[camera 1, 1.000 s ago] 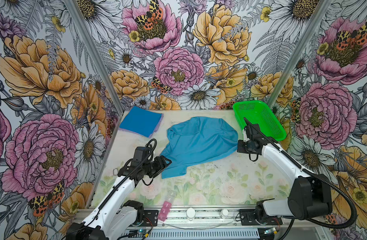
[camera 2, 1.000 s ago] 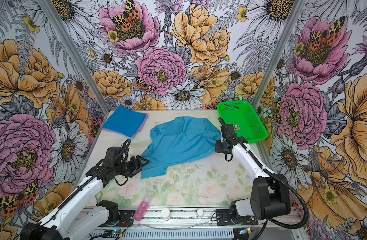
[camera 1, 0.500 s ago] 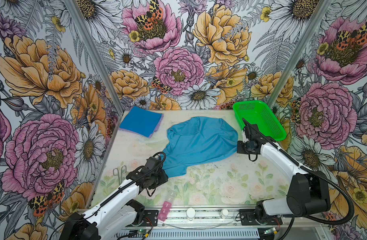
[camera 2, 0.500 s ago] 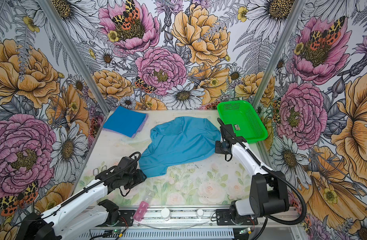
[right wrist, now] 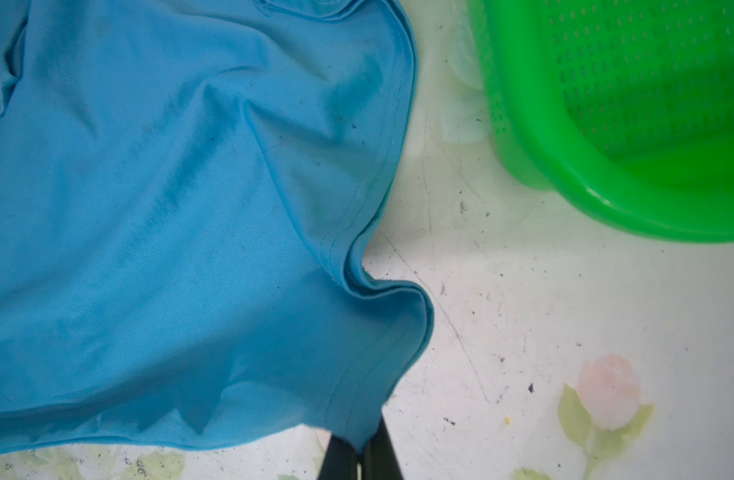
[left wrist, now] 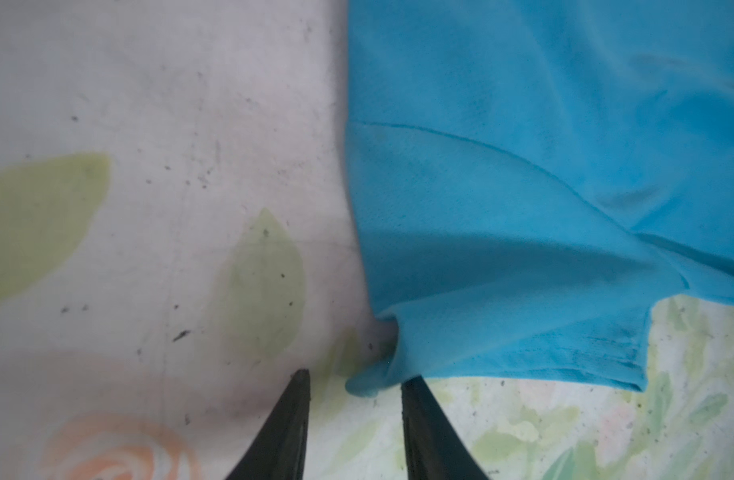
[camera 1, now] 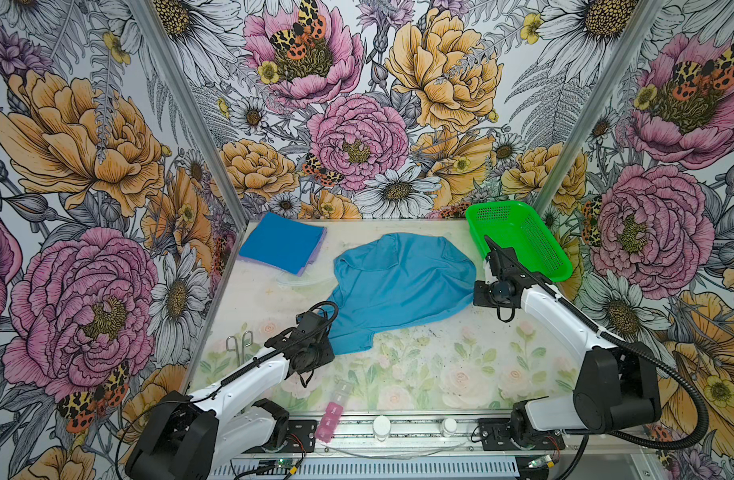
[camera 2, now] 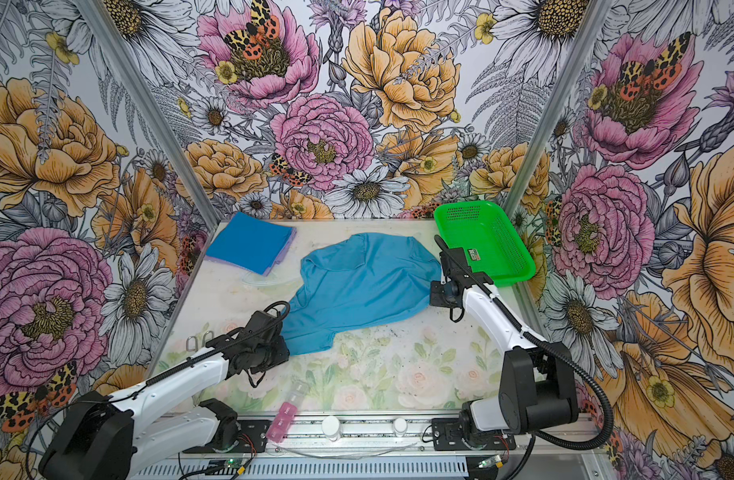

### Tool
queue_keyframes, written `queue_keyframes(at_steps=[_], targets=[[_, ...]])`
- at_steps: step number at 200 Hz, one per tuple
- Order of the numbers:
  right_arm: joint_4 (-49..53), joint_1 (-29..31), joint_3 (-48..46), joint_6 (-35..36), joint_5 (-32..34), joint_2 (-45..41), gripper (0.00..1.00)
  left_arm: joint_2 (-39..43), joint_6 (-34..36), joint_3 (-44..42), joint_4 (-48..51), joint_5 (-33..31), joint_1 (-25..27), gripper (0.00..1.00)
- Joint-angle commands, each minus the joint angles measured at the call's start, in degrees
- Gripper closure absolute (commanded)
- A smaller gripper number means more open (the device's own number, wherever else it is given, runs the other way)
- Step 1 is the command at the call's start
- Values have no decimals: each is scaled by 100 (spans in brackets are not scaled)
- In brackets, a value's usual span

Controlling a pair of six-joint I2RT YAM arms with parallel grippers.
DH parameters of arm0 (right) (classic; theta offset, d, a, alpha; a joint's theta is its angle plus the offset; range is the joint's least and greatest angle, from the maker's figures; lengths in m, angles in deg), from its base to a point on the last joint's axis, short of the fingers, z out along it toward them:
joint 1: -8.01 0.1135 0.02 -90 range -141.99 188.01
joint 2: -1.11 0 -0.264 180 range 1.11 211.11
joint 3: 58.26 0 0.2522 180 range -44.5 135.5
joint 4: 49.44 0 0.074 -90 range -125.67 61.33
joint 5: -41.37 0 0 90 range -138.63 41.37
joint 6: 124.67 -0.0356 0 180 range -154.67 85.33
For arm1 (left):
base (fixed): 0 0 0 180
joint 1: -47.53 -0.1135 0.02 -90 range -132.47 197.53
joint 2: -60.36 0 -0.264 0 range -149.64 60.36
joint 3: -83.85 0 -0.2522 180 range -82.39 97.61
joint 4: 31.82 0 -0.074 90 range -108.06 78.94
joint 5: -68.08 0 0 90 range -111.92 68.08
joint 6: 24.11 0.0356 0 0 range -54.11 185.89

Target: Fold and stack the t-shirts

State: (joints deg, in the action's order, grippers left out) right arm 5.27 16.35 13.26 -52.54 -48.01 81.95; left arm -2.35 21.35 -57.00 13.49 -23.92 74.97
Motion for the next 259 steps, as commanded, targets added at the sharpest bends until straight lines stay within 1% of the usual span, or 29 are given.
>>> queue_keyframes(at_steps=[1, 11, 20, 35, 45, 72, 102, 113, 132, 144, 159, 202, 236, 259], targets=[[-60, 70, 230, 73, 35, 84, 100, -258, 181, -53, -229, -98, -99, 67], [-59, 71, 236, 73, 16, 90, 100, -362, 212, -13, -246, -85, -98, 70], [-57, 71, 236, 71, 25, 82, 100, -430, 232, 8, -281, -49, -90, 76], [-59, 68, 236, 77, 31, 81, 100, -512, 243, 36, -292, -3, -81, 92], [-57, 66, 236, 86, 28, 86, 100, -521, 259, 53, -294, 30, -85, 100], [-52, 66, 284, 137, -56, 72, 100, -270, 320, 230, -176, 229, -103, 100], [-56, 69, 447, 357, -550, -35, 100, 194, 482, 856, 310, 463, -118, 100], [-52, 66, 520, 445, -685, -84, 100, 297, 598, 1142, 436, 676, -169, 100], [-43, 69, 693, 553, -960, -129, 100, 441, 837, 1636, 432, 1354, -380, 100], [-44, 80, 814, 569, -1108, -162, 100, 519, 986, 1982, 463, 1670, -559, 100], [-43, 72, 988, 574, -1152, -230, 100, 638, 1152, 2445, 475, 1905, -834, 100], [98, 38, 1507, 635, -1103, -595, 100, 670, 1564, 3824, 473, 2436, -1931, 100], [476, 10, 1851, 796, -1405, -842, 100, 586, 1698, 4514, 482, 2903, -2647, 100], [609, 9, 1838, 890, -1673, -1076, 100, 592, 1738, 4733, 488, 3213, -3086, 100]])
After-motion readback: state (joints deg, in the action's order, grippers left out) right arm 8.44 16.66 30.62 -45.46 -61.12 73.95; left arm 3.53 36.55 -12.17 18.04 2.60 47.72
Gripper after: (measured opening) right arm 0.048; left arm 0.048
